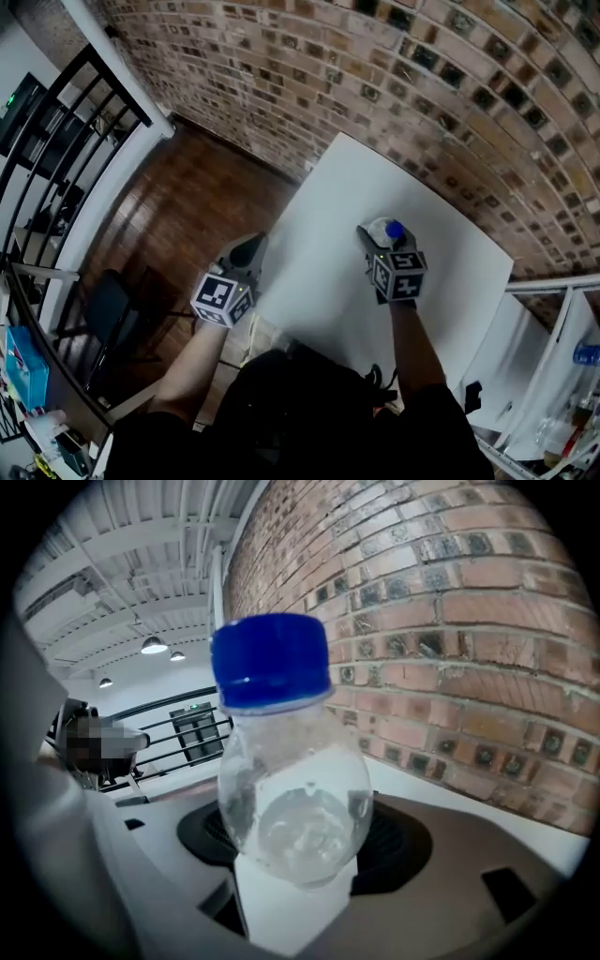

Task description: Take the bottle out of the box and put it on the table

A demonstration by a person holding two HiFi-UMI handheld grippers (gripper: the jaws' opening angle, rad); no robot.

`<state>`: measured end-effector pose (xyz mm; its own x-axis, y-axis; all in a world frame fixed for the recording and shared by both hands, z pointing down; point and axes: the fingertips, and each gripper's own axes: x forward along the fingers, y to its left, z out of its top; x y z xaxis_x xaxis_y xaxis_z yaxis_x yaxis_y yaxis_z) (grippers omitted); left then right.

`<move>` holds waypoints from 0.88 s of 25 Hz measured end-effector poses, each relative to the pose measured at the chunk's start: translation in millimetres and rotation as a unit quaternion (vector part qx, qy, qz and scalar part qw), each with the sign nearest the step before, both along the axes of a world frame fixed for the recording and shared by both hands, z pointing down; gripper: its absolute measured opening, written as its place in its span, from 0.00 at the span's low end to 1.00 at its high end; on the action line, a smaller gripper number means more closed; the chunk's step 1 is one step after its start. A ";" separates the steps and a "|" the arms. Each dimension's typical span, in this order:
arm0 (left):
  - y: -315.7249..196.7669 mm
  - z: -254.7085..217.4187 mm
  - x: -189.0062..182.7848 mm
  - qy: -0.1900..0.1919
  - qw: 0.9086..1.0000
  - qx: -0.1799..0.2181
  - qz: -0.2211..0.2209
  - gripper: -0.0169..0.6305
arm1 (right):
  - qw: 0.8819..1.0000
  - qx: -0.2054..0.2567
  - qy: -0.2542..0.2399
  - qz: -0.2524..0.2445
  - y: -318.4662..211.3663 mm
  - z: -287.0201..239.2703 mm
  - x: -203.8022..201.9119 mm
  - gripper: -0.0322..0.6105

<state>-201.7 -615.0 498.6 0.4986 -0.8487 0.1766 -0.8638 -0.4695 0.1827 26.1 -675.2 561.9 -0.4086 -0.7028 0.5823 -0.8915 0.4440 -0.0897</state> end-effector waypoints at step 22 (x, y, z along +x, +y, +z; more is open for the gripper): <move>-10.4 13.8 -13.1 -0.006 0.999 -0.018 -0.029 0.02 | 0.999 0.023 -0.014 -0.019 -49.0 14.7 -26.1 0.69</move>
<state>-214.9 -625.5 512.4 0.4464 -0.8690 0.2134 -0.8916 -0.4116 0.1889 0.1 -724.2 576.7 -0.4507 -0.7129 0.5373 -0.8716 0.4815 -0.0922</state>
